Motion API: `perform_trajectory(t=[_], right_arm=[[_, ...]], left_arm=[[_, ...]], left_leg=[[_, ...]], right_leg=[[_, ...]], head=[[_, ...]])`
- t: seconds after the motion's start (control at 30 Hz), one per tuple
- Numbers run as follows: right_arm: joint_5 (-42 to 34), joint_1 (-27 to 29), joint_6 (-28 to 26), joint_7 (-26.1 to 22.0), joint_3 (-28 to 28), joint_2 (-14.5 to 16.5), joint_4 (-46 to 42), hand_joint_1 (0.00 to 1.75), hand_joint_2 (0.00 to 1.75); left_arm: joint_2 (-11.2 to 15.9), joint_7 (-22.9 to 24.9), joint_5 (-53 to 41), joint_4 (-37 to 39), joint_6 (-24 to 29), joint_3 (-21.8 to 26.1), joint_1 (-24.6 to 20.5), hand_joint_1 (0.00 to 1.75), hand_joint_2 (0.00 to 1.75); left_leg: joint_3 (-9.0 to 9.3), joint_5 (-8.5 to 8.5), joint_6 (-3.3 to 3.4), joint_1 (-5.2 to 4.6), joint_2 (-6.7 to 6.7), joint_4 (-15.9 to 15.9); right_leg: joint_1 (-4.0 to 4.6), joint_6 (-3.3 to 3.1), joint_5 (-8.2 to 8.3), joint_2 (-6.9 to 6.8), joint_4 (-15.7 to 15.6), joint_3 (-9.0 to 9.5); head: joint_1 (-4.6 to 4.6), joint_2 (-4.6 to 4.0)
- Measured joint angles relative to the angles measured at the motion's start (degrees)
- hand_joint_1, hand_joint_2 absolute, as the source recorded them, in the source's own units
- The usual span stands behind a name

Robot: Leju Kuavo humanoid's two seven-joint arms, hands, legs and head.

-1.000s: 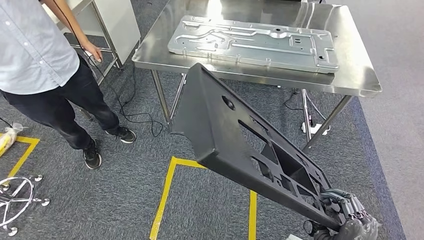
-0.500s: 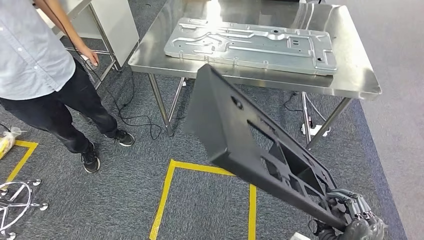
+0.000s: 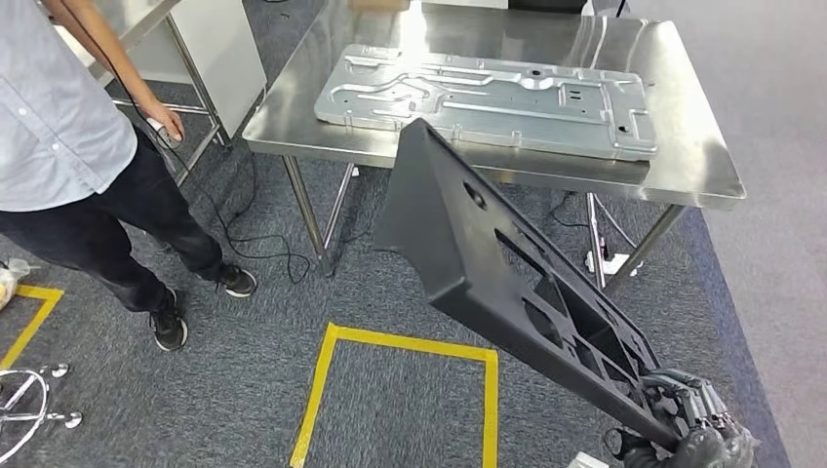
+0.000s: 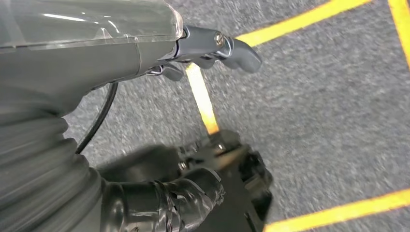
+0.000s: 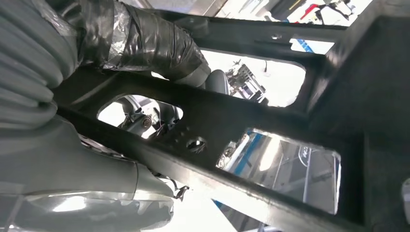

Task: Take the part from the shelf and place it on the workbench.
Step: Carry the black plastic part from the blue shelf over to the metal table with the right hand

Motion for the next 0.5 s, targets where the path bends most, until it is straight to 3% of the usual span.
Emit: perform_trajectory(t=[0.07,0.1,0.17,0.2,0.23,0.27,0.33,0.37,0.4,0.5], right_arm=[[0.0,0.0,0.0,0.0,0.0,0.0,0.0,1.75,1.75],[0.0,0.0,0.0,0.0,0.0,0.0,0.0,1.75,1.75],[0.0,0.0,0.0,0.0,-0.1,0.0,0.0,1.75,1.75],[0.0,0.0,0.0,0.0,-0.1,0.0,0.0,1.75,1.75],[0.0,0.0,0.0,0.0,-0.1,0.0,0.0,1.75,1.75],[0.0,0.0,0.0,0.0,-0.1,0.0,0.0,1.75,1.75],[-0.1,0.0,0.0,0.0,-0.1,0.0,0.0,1.75,1.75],[-0.1,-0.1,0.0,0.0,-0.1,0.0,0.1,1.75,1.75],[-0.1,-0.1,0.0,0.1,-0.1,0.0,0.1,1.75,1.75],[-0.2,0.0,0.0,0.1,-0.2,0.0,0.2,1.75,1.75]], left_arm=[[0.0,0.0,0.0,0.0,0.0,0.0,0.1,0.00,1.75],[0.0,0.0,0.0,0.0,0.0,0.0,0.0,0.00,1.75],[0.0,0.0,0.0,0.0,0.0,0.0,0.0,0.00,1.75],[0.0,0.0,0.0,0.0,0.0,0.0,0.1,0.00,1.75],[0.0,0.0,0.0,0.0,0.0,0.0,0.1,0.00,1.75],[0.0,0.0,0.0,0.0,0.0,0.0,0.2,0.00,1.75],[-0.1,0.0,0.0,0.0,0.0,0.0,0.2,0.00,1.75],[-0.1,0.0,0.0,0.0,0.0,0.0,0.2,0.00,1.75],[-0.1,0.0,0.0,0.0,0.0,0.0,0.1,0.00,1.75],[-0.1,0.1,0.0,0.0,0.0,0.0,0.0,0.00,1.75]], left_leg=[[0.73,0.00,0.59,0.36,-0.04,-0.8],[1.15,-0.07,0.86,0.52,-0.03,-1.1],[1.72,-0.55,1.15,0.51,0.03,-1.3],[2.02,-0.86,1.18,0.51,0.03,-1.3],[2.42,-1.21,1.13,0.52,0.01,-1.3],[2.95,-1.59,1.01,0.55,-0.04,-1.3],[4.16,-2.51,0.59,0.60,-0.12,-1.3],[4.57,-3.00,0.26,0.51,-0.16,-1.2],[4.79,-3.36,-0.08,0.43,-0.18,-1.2],[5.18,-3.92,-1.10,0.31,-0.06,-1.5]], right_leg=[[-0.03,0.62,-1.10,-0.10,1.8,-0.52],[-0.10,0.90,-2.37,-0.14,4.5,-1.85],[-0.28,1.38,-5.30,-0.16,12.3,-6.51],[-0.41,1.58,-5.81,-0.16,15.4,-8.71],[-0.56,1.73,-5.11,-0.17,16.6,-10.04],[-0.71,1.81,-3.18,-0.18,15.4,-10.21],[-0.95,1.75,2.06,-0.31,8.4,-7.87],[-0.88,1.56,3.67,-0.39,4.9,-6.46],[-0.75,1.27,4.37,-0.44,2.7,-5.53],[-0.49,0.11,3.81,-0.26,1.4,-4.94]], head=[[0.04,0.00],[0.07,0.00],[0.11,0.01],[0.11,0.01],[0.10,0.01],[0.11,0.01],[0.12,0.01],[0.13,0.01],[0.12,0.01],[0.07,0.01]])
